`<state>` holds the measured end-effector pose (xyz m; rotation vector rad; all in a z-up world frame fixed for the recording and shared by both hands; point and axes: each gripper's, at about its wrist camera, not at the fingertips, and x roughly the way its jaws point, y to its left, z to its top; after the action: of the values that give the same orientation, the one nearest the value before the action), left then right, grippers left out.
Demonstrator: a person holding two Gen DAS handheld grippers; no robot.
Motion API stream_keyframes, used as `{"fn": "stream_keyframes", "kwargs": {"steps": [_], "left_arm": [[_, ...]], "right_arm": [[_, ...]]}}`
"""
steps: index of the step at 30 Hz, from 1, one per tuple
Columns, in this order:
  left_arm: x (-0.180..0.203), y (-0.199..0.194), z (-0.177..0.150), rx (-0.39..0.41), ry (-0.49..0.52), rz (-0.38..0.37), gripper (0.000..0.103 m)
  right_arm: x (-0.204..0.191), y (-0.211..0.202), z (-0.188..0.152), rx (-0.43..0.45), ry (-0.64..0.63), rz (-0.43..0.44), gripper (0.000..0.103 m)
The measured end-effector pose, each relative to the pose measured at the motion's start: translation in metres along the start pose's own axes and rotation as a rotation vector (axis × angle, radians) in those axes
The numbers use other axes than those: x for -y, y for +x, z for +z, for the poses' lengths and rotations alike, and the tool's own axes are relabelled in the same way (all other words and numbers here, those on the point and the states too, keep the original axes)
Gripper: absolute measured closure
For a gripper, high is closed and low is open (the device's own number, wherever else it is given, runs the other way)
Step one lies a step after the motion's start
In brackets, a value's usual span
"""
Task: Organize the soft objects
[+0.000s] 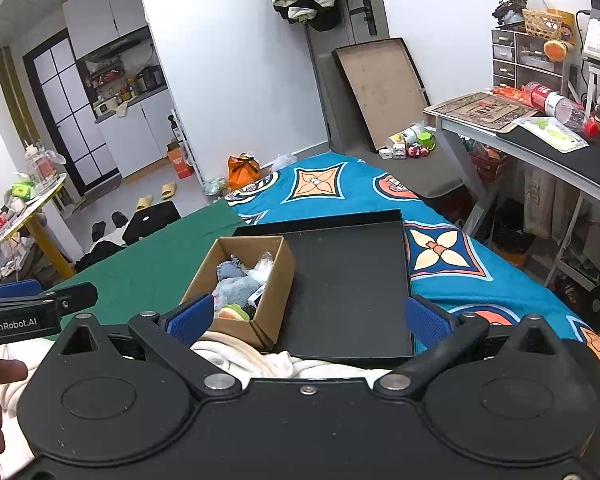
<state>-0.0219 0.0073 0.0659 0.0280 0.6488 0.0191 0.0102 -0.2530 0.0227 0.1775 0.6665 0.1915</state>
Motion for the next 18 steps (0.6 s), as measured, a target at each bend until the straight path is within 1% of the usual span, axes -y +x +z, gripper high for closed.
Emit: {"fn": "stream_keyframes", "kwargs": {"steps": [8, 13, 18], "left_arm": [[0.0003, -0.002, -0.0027, -0.001, -0.002, -0.005, 0.007], [-0.0007, -0.0008, -0.0026, -0.005, -0.008, -0.006, 0.007], [-0.0026, 0.0008, -0.0036, -0.01, -0.009, -0.011, 0.007]], "right_arm": [[-0.004, -0.0021, -0.0006, 0.007, -0.014, 0.0, 0.0], [-0.0043, 0.0004, -0.0016, -0.003, -0.021, -0.001, 0.0], [-0.0055, 0.0014, -0.0015, -0.004, -0.022, -0.014, 0.0]]}}
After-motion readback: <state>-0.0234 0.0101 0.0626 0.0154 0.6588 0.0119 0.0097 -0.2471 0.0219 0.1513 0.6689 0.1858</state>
